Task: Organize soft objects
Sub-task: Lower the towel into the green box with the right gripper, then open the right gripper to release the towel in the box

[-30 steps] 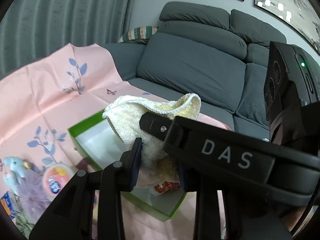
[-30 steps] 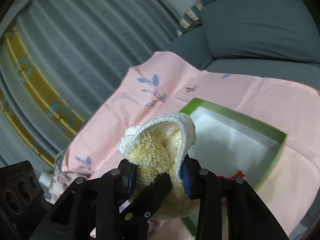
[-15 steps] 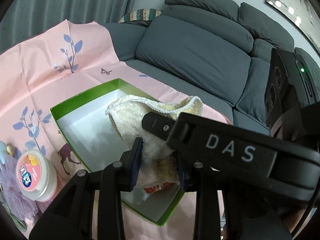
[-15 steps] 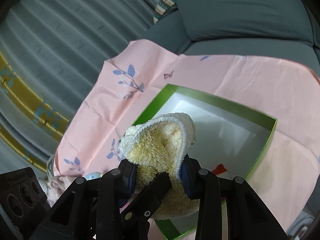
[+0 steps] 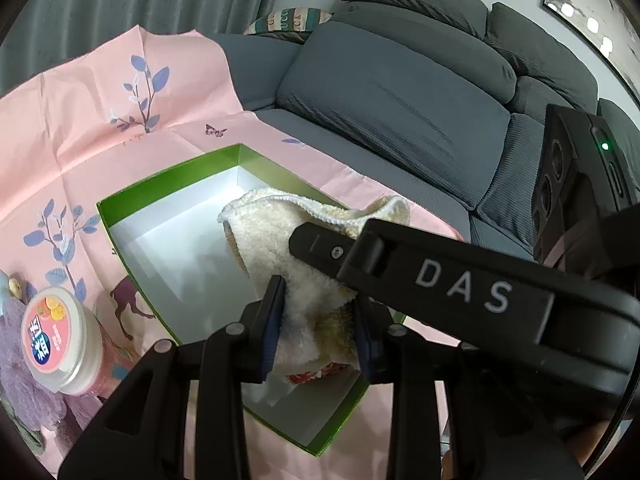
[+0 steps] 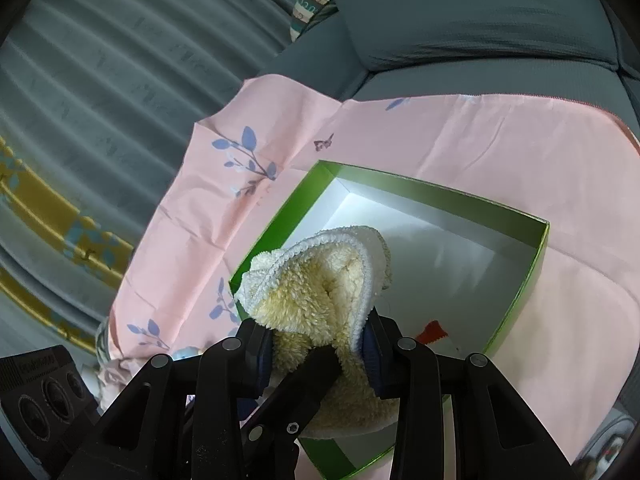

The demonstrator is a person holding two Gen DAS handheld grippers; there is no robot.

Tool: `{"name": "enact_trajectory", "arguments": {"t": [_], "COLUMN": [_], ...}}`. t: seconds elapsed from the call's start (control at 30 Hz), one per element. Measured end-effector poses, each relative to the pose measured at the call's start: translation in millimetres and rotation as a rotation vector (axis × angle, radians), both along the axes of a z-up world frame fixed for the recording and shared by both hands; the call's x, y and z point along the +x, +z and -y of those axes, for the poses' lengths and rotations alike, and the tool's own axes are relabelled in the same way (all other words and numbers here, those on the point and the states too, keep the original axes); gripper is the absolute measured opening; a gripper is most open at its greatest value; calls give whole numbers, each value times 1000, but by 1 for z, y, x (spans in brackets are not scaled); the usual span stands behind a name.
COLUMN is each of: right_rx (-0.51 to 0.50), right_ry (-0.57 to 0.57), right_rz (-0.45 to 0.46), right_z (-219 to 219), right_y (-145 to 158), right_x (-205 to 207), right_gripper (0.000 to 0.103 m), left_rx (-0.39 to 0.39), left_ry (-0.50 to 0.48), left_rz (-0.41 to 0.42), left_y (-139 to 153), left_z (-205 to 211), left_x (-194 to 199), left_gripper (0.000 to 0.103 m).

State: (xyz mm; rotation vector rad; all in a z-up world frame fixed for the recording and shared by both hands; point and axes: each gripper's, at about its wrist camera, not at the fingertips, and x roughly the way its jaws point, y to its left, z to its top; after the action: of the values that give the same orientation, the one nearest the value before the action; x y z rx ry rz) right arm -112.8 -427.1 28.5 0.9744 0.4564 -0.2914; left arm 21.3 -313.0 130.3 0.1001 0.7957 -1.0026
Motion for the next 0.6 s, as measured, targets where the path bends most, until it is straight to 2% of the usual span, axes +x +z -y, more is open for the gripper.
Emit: {"name": "enact_trajectory", "arguments": {"t": [0.13,0.33,0.43,0.53,0.6], "right_rx": [14,8,1,-7,-21], "right_ry": [4,11,17,12,4], "right_rz": [-26,-20,-10,17,33], "right_z": [1,0,-2,-4,-6], "right_y": [-2,-1,0,2,5], "right_x": [2,2,3,2,0], "right_gripper": [40,40,45,55,70], "left_rx": [-4,7,12,9,-2], "left_ry": [2,21,41,73,83], "left_rz": [-28,-4,13,30,38], "left_y": [-3,0,3,6,9], "left_z": [-2,-5,-9,-14,-17], "left_x": [2,-1,-1,-2,-2], "left_gripper": [31,33,35,40,43]}}
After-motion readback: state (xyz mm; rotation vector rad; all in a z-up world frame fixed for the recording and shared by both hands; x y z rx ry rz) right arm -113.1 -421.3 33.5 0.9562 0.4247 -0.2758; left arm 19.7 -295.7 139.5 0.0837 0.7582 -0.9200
